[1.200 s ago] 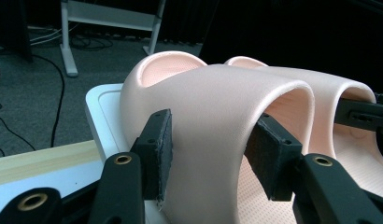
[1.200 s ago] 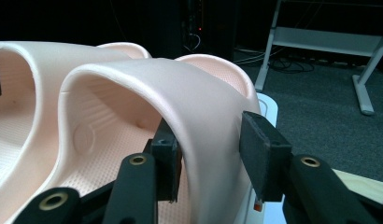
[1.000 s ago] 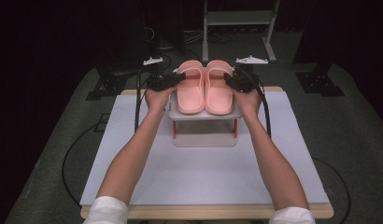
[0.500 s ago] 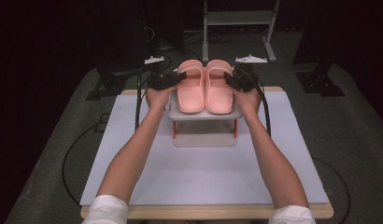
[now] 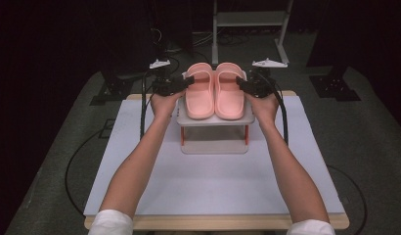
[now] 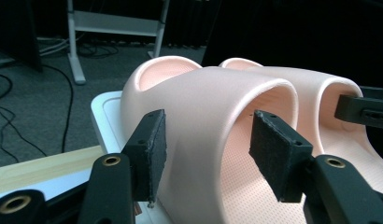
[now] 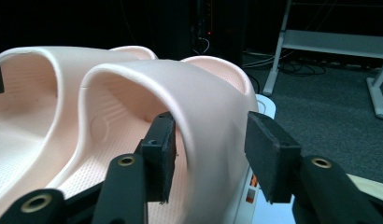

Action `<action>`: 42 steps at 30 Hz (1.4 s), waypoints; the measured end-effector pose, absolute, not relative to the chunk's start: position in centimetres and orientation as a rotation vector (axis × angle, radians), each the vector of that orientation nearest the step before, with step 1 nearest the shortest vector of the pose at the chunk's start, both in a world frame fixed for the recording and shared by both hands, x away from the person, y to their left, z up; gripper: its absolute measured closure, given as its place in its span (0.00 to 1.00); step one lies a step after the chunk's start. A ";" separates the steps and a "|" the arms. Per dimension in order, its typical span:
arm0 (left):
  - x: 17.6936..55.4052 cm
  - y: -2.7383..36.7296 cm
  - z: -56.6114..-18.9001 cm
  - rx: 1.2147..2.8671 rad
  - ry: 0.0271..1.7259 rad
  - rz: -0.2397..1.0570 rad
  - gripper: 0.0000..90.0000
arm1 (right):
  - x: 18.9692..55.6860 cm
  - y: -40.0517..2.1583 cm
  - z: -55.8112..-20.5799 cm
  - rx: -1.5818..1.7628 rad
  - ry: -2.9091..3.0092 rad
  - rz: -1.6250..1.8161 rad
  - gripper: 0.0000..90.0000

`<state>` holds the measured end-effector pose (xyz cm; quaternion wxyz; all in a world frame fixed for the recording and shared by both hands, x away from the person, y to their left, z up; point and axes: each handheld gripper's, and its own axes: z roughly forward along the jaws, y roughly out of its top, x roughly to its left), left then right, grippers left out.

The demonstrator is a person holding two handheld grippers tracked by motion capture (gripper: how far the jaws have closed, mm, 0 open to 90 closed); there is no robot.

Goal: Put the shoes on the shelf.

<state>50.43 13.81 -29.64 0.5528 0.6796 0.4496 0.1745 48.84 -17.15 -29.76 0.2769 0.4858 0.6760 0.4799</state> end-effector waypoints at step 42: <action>43.2 16.3 -30.1 1.619 0.959 0.433 0.43 | 42.1 -20.6 -30.1 1.211 1.868 1.419 0.51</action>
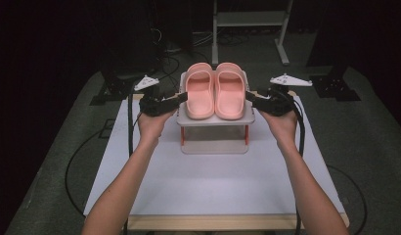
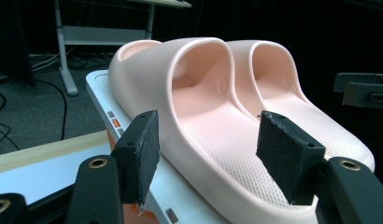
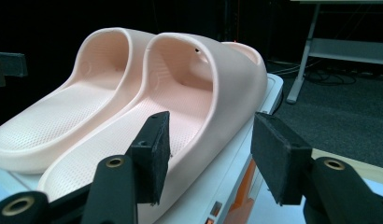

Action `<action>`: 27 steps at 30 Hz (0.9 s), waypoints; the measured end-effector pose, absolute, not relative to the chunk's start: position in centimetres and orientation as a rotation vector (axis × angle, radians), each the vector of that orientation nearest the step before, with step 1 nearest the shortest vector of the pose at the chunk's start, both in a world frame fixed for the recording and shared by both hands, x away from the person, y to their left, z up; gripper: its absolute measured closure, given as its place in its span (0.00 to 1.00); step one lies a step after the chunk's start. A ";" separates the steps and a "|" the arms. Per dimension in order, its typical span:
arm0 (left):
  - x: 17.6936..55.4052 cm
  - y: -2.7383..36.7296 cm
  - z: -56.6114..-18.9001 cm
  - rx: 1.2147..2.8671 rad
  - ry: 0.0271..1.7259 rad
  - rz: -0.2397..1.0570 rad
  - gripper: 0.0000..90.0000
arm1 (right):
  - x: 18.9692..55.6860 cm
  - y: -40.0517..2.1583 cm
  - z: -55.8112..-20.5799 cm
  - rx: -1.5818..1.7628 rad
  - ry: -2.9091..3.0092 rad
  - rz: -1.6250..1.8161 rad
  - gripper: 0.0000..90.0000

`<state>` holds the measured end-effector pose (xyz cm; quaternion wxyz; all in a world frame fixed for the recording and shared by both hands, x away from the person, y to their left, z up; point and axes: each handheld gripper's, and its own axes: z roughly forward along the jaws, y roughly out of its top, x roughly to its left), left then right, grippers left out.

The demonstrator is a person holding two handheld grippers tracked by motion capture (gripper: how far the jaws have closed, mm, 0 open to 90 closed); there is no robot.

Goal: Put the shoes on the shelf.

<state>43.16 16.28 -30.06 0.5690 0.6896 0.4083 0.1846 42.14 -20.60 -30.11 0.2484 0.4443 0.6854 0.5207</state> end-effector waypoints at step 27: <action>39.5 17.6 -30.8 1.602 0.913 0.426 0.34 | 38.7 -23.2 -31.7 1.184 1.887 1.447 0.44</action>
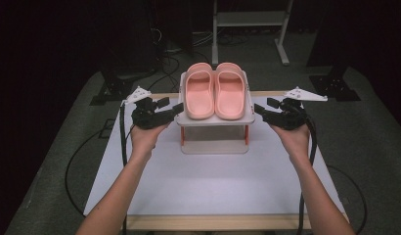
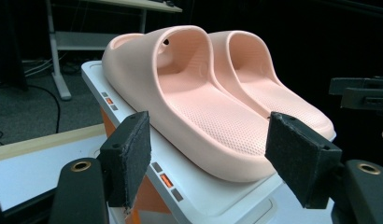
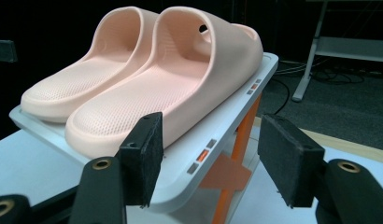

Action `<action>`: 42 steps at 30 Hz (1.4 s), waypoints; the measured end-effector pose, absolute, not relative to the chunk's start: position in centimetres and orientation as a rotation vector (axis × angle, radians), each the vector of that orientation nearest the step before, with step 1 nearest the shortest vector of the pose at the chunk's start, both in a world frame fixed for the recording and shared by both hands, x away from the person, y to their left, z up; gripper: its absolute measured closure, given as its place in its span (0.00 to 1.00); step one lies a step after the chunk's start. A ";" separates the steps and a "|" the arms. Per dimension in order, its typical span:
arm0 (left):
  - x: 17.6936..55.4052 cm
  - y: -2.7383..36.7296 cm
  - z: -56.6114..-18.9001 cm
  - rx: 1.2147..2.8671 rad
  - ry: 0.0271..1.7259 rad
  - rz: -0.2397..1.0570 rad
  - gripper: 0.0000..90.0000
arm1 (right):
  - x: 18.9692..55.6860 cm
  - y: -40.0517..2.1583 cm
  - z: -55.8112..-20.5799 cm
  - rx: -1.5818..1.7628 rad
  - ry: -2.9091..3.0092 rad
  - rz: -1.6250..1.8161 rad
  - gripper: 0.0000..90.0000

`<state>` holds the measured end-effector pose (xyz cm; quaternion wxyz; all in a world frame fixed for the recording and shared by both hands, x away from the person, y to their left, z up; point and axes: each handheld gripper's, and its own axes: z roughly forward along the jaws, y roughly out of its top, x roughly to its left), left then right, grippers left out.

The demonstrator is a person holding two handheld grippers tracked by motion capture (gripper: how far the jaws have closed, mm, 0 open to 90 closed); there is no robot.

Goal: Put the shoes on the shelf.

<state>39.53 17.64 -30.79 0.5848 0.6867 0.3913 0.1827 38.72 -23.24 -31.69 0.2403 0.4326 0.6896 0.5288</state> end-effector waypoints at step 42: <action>35.7 19.1 -34.6 1.614 0.926 0.429 0.19 | 35.0 -25.7 -35.8 1.210 1.893 1.446 0.36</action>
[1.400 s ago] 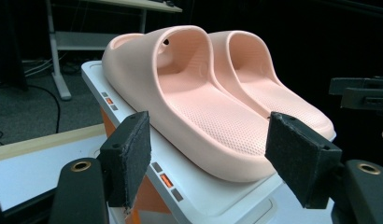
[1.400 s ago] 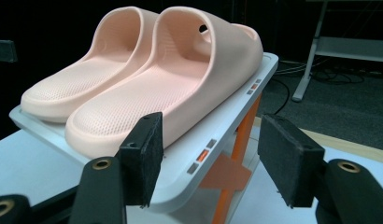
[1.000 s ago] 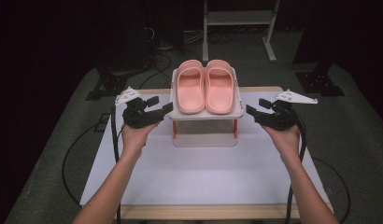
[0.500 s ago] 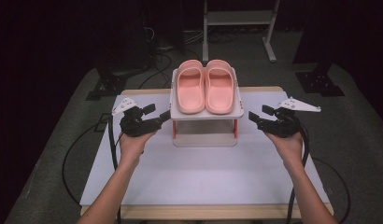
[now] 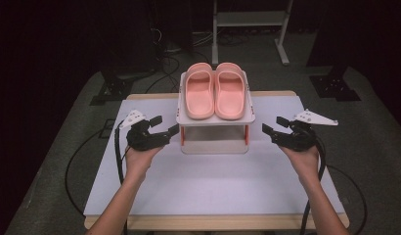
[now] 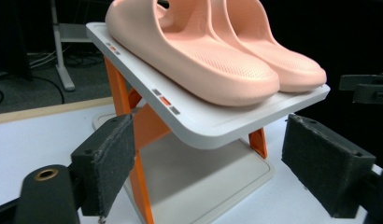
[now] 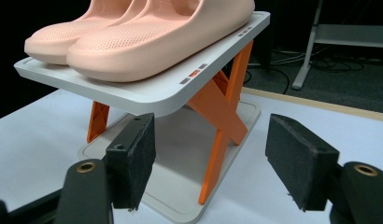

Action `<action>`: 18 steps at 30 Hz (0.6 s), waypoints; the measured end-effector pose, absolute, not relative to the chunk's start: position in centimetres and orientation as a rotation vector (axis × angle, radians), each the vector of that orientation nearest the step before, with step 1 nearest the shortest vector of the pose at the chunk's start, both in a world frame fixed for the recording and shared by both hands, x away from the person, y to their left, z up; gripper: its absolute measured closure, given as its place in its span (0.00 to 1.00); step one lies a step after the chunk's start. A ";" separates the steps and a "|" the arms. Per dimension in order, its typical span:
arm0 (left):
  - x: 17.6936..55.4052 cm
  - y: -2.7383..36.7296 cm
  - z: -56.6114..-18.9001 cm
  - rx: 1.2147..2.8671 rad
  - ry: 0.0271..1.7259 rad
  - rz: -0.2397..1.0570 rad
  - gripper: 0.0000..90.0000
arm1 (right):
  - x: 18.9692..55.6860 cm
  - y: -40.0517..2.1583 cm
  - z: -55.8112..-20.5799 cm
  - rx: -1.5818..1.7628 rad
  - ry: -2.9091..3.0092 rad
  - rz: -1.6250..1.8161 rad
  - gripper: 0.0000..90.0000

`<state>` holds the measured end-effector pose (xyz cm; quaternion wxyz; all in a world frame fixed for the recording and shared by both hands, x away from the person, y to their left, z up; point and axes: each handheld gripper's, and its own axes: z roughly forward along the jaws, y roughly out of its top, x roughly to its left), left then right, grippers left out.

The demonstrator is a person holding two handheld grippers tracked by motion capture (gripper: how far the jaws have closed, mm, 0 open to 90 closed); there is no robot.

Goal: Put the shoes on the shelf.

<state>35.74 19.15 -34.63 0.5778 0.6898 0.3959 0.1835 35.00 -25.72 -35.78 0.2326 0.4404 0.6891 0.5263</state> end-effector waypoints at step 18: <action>34.3 20.0 -36.7 1.614 0.950 0.423 0.12 | 33.6 -26.4 -38.3 1.237 1.901 1.445 0.32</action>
